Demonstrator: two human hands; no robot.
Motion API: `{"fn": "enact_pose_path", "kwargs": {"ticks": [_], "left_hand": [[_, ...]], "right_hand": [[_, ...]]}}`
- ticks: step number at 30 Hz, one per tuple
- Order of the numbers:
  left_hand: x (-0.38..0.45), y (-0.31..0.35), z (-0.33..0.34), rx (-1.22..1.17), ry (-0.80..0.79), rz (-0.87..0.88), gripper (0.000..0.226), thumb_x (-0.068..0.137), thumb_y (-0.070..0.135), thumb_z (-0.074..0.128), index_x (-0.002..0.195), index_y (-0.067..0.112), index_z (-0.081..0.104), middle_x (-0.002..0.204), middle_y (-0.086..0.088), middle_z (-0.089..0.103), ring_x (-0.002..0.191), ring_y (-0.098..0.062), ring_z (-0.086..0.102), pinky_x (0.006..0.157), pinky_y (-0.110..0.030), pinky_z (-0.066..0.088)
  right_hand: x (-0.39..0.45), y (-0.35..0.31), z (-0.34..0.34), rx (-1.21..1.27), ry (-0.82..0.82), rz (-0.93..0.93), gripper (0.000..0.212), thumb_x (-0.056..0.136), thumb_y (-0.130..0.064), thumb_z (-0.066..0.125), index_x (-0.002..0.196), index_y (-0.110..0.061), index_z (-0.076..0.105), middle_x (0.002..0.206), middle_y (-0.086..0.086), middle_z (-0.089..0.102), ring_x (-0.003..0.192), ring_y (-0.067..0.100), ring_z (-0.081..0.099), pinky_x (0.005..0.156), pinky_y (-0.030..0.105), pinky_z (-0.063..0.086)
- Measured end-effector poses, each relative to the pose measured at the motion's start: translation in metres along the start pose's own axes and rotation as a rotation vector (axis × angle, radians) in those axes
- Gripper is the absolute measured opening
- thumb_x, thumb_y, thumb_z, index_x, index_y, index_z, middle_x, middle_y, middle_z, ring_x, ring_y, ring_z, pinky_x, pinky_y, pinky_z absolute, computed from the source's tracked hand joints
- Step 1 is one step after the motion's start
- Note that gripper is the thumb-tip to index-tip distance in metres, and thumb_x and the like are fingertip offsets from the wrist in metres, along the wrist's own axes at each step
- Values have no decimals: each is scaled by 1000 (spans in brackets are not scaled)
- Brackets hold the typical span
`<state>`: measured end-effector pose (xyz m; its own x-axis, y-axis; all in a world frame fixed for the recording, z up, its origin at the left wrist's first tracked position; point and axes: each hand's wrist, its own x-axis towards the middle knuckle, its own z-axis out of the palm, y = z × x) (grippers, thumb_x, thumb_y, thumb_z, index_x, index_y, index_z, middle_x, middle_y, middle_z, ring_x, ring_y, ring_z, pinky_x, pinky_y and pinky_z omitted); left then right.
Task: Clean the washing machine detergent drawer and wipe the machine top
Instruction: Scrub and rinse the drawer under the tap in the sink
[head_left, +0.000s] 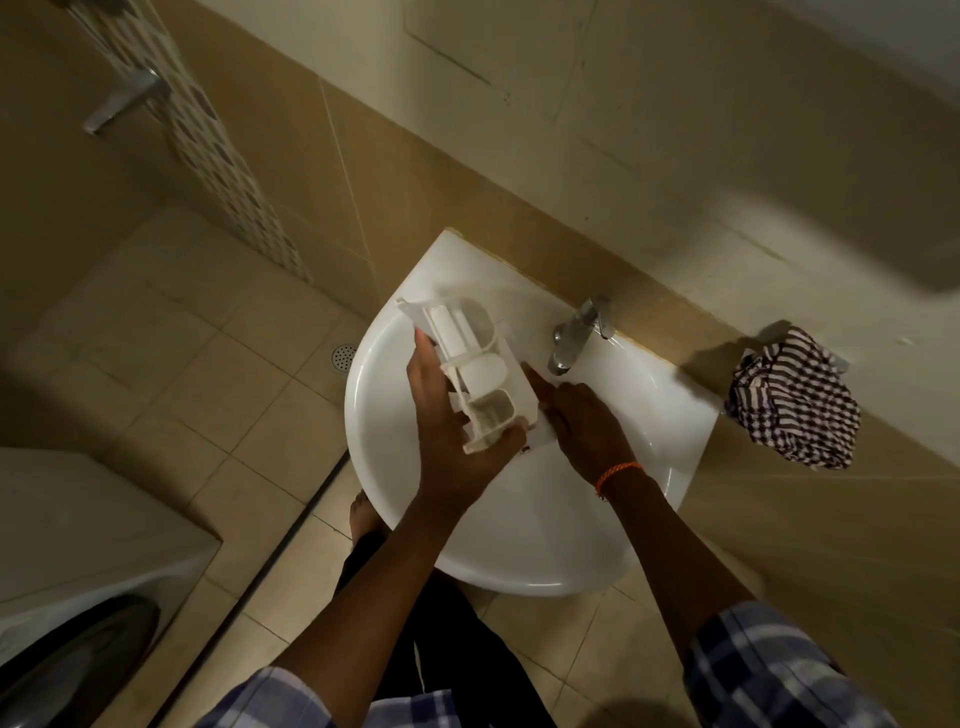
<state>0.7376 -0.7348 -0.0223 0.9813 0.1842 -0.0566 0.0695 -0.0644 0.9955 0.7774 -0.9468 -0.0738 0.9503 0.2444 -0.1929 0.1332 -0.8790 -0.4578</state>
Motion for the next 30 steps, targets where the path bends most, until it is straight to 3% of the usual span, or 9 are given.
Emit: {"fn": "enact_pose_path", "kwargs": {"ticks": [3,8,13,15,18,20,22,26,30], "left_hand": [[-3,2,0,-7,-23,-21,123,74,61,93,163,1,32,151,-17,56,141,-36,57,114,-53,53],[-21,16,15,-18,-219,61,123,81,48,89,160,-15,18,160,-27,38,150,-29,45,114,-25,47],[-17,-2,4,-16,-54,-22,123,77,56,92,164,0,26,155,-20,50,146,-39,51,117,-55,50],[-9,0,3,-10,-46,3,123,76,49,94,164,-1,24,156,-21,48,147,-41,49,116,-58,50],[-9,9,5,47,-154,65,126,79,54,88,164,-7,18,161,-21,39,153,-35,40,119,-36,47],[-17,17,6,83,-213,22,131,77,51,93,169,7,12,169,-11,32,160,-14,30,124,-23,38],[-25,13,5,68,-210,-25,134,70,31,100,170,16,13,170,-6,33,155,6,30,117,-9,35],[-20,-12,-3,-54,54,-227,120,66,54,98,159,4,41,144,-8,64,137,-18,62,112,-42,56],[-19,-13,-7,-1,56,-221,124,68,51,96,166,12,31,150,-4,60,140,-20,59,118,-41,51]], "right_hand": [[4,-11,-7,113,-59,68,43,114,-39,41,151,-25,56,115,6,67,107,26,62,101,46,52],[28,-8,-19,220,-41,162,50,108,-46,41,138,-16,67,110,17,77,102,37,72,95,50,58],[14,6,-20,163,-105,41,45,113,-44,43,156,-55,41,121,9,76,106,28,72,95,44,60],[10,4,-15,206,-81,28,44,111,-48,43,154,-55,44,129,8,74,112,26,71,99,43,59],[22,4,-6,214,-16,132,40,110,-44,46,142,-30,66,108,12,78,95,30,73,92,47,60],[30,3,-4,229,6,187,38,109,-39,47,126,-16,72,101,15,78,90,34,73,91,55,60],[28,-1,-6,272,3,188,36,112,-37,48,135,-21,70,112,11,78,101,31,73,98,52,59],[1,0,2,267,-43,10,46,111,-53,36,157,-55,40,146,-2,66,131,19,62,114,43,51],[-10,-1,15,327,-58,48,48,109,-54,34,156,-55,40,149,3,63,135,26,61,115,49,49]]}}
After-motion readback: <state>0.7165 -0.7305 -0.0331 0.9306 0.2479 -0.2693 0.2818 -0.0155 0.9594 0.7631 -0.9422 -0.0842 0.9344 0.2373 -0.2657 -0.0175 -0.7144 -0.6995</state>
